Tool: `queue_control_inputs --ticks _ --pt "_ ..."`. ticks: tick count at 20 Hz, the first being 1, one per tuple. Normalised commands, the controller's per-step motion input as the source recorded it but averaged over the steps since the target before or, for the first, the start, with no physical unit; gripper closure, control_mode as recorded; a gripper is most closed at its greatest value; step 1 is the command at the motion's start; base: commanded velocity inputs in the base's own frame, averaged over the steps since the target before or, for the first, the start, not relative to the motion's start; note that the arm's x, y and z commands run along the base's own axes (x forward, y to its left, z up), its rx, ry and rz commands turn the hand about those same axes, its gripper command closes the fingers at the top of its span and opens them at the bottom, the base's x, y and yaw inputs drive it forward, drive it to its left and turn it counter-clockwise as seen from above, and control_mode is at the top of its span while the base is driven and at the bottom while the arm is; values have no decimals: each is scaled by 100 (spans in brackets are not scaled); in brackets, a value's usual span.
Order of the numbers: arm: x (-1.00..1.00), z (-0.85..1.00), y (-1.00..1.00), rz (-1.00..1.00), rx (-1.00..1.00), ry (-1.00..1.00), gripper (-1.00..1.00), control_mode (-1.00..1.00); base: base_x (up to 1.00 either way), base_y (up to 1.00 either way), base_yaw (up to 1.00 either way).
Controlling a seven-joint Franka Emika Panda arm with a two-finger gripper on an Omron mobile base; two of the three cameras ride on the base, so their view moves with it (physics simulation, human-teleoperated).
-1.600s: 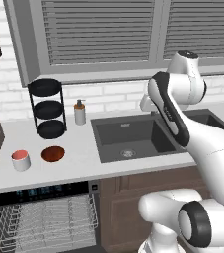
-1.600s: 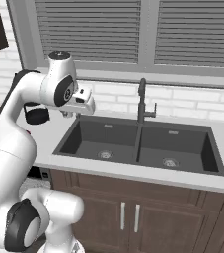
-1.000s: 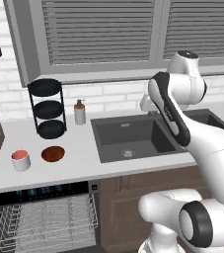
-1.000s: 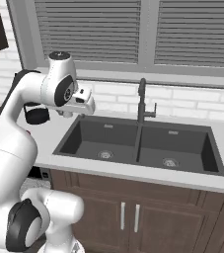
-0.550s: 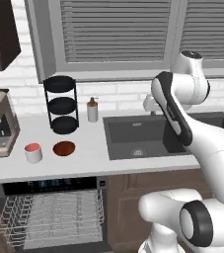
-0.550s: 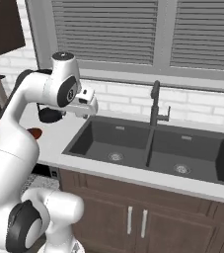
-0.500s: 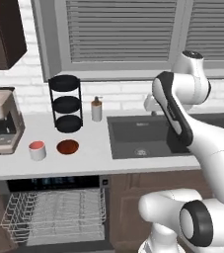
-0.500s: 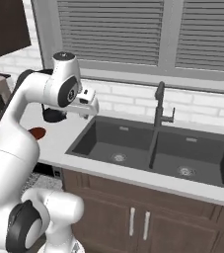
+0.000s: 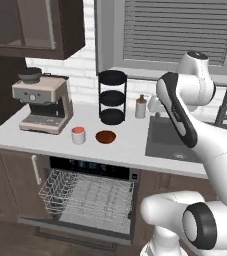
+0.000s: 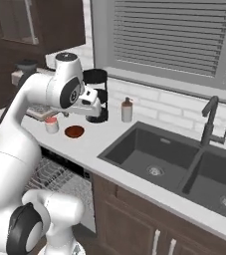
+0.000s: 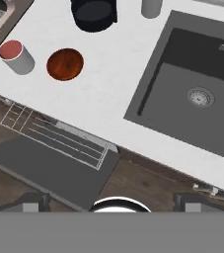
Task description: Pick up the cup and bowl from the counter, place them in the dishwasher, and close the dishwasher door.
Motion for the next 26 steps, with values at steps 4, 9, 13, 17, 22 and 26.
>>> queue_control_inputs --ticks 4,9,13,17,22,26 --pt "0 0 0 0 0 0 -100 100 -2 -24 47" --pt "0 0 0 0 0 0 -100 100 -2 -35 46" --pt "0 0 0 0 0 0 -100 100 0 -42 42" --pt "0 0 0 0 0 0 -100 100 0 -46 41" --pt "0 0 0 0 0 0 -100 100 0 -49 35" --pt "0 0 0 0 0 0 -100 100 0 -56 28"
